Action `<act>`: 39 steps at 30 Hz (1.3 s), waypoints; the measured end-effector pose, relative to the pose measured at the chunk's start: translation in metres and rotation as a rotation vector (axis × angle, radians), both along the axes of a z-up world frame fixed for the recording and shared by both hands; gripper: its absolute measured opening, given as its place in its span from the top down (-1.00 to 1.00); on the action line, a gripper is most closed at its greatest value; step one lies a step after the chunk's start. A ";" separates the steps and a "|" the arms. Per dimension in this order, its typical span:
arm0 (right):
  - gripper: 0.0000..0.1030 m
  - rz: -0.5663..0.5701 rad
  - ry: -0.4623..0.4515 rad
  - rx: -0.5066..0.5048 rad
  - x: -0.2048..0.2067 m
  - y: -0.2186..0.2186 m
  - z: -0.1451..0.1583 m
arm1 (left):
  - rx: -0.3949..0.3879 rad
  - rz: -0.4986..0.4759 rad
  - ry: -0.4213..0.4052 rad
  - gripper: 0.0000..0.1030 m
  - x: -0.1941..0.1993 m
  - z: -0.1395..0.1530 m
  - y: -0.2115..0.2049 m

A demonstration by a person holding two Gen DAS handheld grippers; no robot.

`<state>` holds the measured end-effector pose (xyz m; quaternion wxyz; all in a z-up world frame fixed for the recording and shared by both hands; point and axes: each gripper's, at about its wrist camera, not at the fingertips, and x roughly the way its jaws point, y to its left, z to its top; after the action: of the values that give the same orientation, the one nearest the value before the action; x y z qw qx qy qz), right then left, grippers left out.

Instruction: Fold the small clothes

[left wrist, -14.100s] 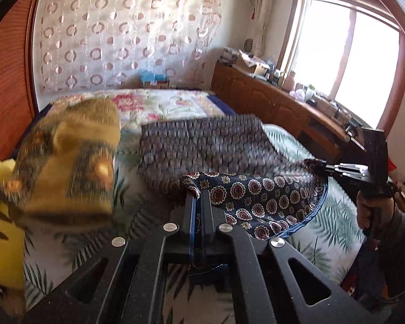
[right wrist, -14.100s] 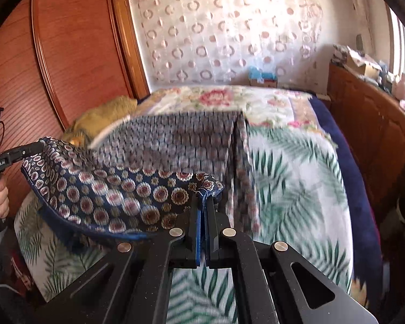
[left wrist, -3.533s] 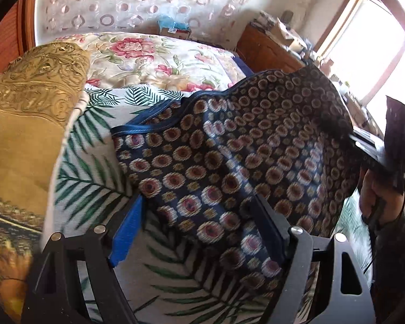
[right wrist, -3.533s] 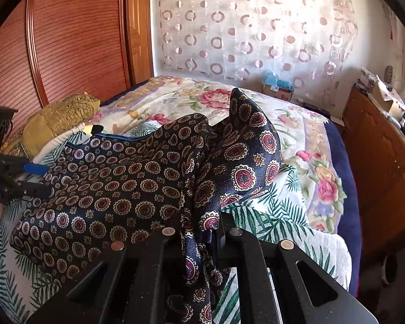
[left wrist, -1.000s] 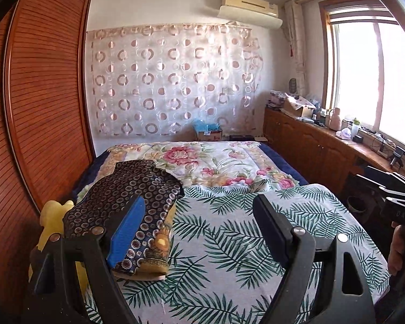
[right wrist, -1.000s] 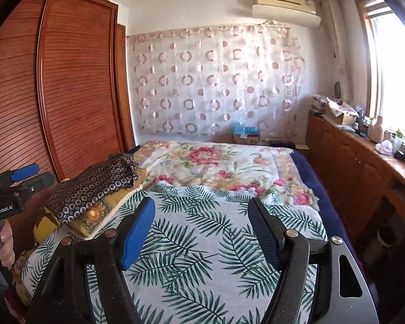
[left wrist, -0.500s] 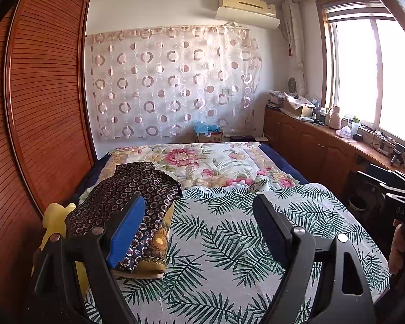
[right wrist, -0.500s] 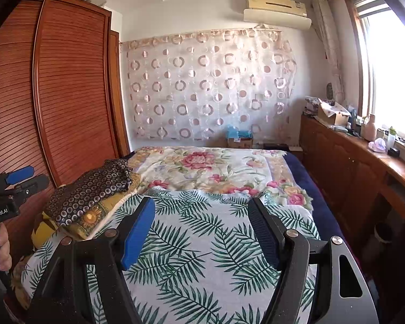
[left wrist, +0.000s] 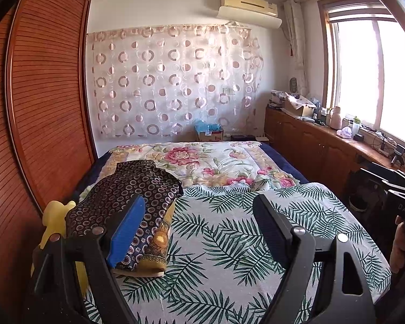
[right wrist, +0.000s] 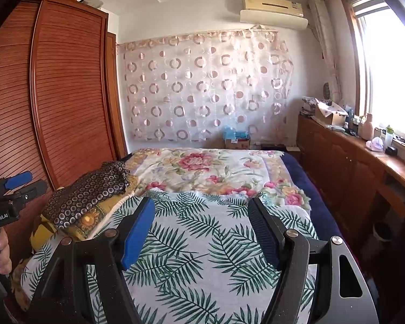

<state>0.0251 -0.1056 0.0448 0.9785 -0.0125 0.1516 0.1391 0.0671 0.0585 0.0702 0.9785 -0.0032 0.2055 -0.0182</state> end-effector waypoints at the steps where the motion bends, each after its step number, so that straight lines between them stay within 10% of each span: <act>1: -0.42 0.000 -0.001 0.001 0.000 -0.002 0.001 | 0.001 0.000 0.000 -0.60 0.000 0.000 0.000; 39: -0.42 0.015 -0.007 0.000 0.012 -0.030 0.001 | -0.002 0.000 -0.002 -0.60 0.000 -0.001 0.002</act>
<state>0.0374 -0.1357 0.0459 0.9780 -0.0142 0.1480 0.1466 0.0674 0.0601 0.0695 0.9787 -0.0040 0.2043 -0.0182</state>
